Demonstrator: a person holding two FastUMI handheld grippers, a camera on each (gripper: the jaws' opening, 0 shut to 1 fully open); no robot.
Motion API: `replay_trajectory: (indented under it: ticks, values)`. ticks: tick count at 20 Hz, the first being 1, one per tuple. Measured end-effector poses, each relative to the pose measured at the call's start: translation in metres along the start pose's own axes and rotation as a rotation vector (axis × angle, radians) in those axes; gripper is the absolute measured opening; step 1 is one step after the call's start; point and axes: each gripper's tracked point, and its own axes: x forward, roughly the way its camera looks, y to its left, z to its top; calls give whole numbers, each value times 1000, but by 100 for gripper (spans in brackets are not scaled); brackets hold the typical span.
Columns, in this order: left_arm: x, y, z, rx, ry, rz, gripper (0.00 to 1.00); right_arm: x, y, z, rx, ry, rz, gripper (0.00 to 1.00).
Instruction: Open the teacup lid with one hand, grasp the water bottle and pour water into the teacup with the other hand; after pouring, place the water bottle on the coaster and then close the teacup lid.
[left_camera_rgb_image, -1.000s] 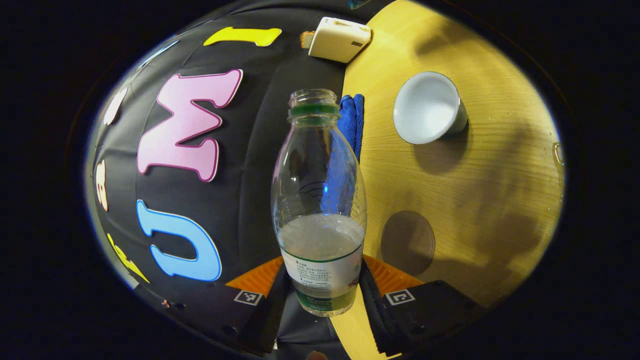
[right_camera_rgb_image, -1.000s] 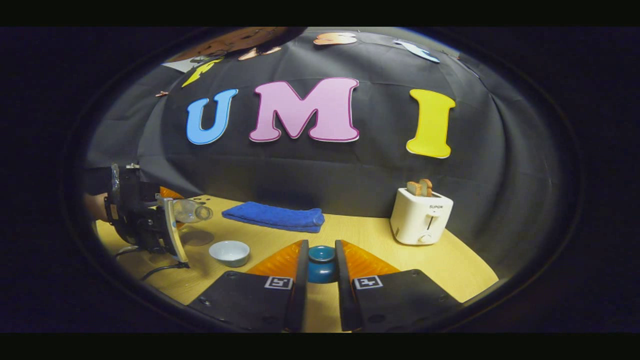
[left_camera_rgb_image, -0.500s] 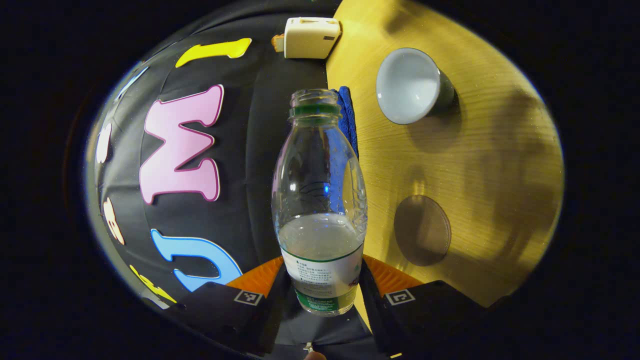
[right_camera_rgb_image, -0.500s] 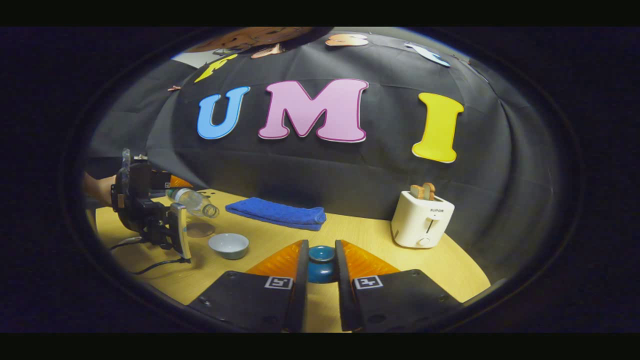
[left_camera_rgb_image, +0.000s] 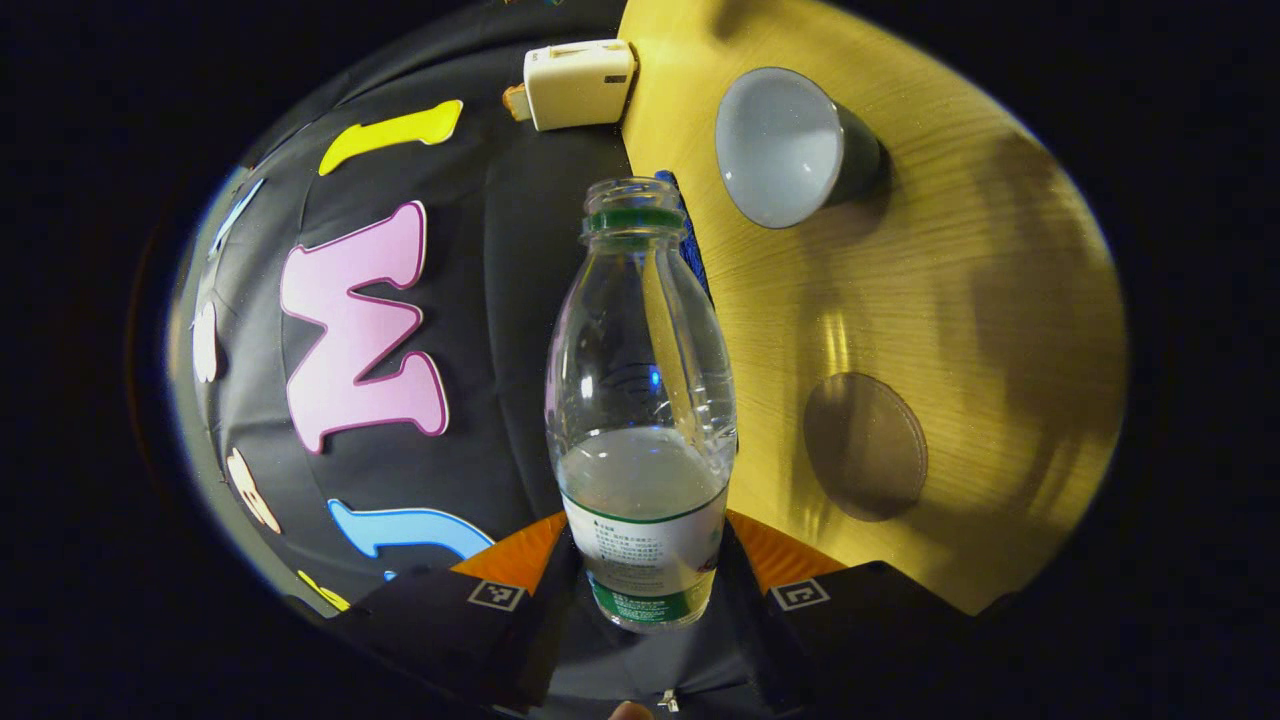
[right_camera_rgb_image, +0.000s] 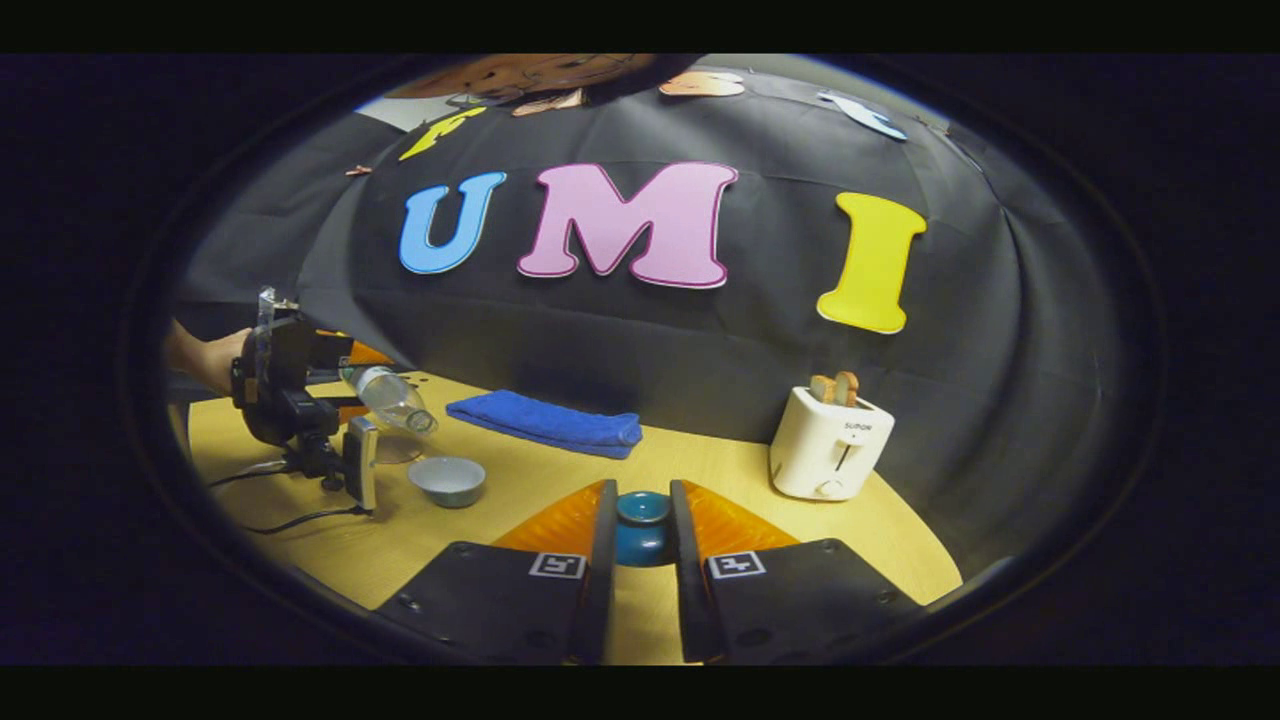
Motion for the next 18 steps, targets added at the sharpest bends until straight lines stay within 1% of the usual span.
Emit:
replay_trajectory:
  ticks: [1, 11, 18]
  values:
    - [0, -1, 0, 10, 0, 2, 74, 0, -1, -1, 1, 0, -1, 29]
    - [4, 7, -1, 68, -8, 24, 74, -1, -9, -3, 3, -5, -7, 29]
    - [6, 18, -4, 140, -14, 71, 73, -2, -12, -2, 0, -13, -5, 29]
